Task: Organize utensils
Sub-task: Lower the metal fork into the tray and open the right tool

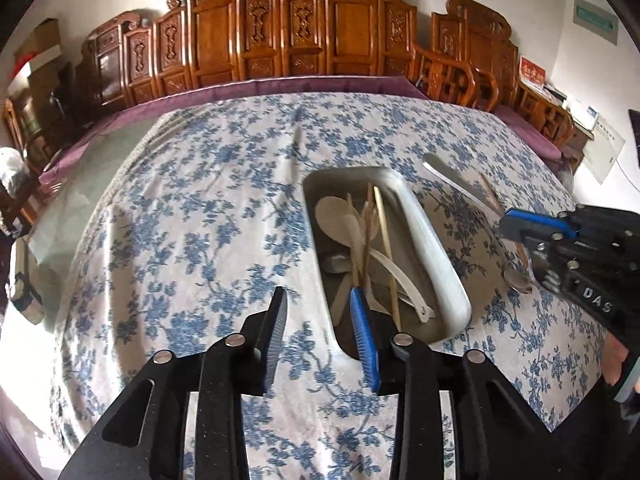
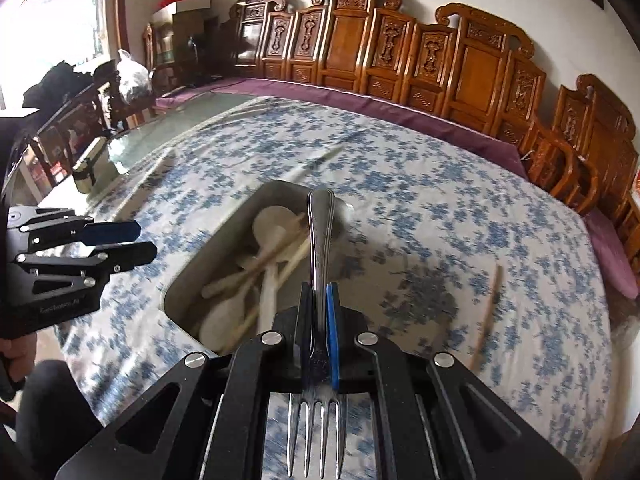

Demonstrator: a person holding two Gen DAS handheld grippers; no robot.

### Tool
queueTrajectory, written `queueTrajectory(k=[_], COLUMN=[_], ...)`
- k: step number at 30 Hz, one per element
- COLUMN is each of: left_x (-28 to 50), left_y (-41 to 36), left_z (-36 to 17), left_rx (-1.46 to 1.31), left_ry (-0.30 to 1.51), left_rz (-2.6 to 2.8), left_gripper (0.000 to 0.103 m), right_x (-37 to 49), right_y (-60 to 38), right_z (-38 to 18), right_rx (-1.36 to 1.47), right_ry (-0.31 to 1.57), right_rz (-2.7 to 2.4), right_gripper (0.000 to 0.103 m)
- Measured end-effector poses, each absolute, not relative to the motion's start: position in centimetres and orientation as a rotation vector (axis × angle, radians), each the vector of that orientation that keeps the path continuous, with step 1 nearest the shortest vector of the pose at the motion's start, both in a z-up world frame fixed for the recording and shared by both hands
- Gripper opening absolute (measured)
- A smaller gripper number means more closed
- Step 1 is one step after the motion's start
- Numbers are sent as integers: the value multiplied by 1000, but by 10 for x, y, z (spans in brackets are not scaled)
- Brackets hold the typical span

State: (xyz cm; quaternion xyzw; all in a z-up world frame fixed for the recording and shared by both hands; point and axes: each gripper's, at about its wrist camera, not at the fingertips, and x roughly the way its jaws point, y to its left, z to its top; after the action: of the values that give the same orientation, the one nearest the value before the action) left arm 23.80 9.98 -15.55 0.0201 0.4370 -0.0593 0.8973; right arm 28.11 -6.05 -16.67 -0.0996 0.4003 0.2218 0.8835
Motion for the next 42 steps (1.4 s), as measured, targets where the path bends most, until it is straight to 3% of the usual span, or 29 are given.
queueTrajectory(k=[4,6,14,42], left_x=[240,240,242,243], left_y=[115,121,135,136], left_z=[-151,-147,-134,-136], left_rx=[13,2,-29,-23], left_ry=[895,881,842,846], left_rz=[-98,-83,-50,-41], left_gripper=[36,55,68,70], right_x=[291,298,322,335], right_y=[-43,-33,-12,-6], right_z=[-170,-174,-196,-231], right_rx=[-159,-135,-41,14], right_ry=[848,860,909,985], right_rz=[501,514,527,537], right_gripper=[8,8,8,9])
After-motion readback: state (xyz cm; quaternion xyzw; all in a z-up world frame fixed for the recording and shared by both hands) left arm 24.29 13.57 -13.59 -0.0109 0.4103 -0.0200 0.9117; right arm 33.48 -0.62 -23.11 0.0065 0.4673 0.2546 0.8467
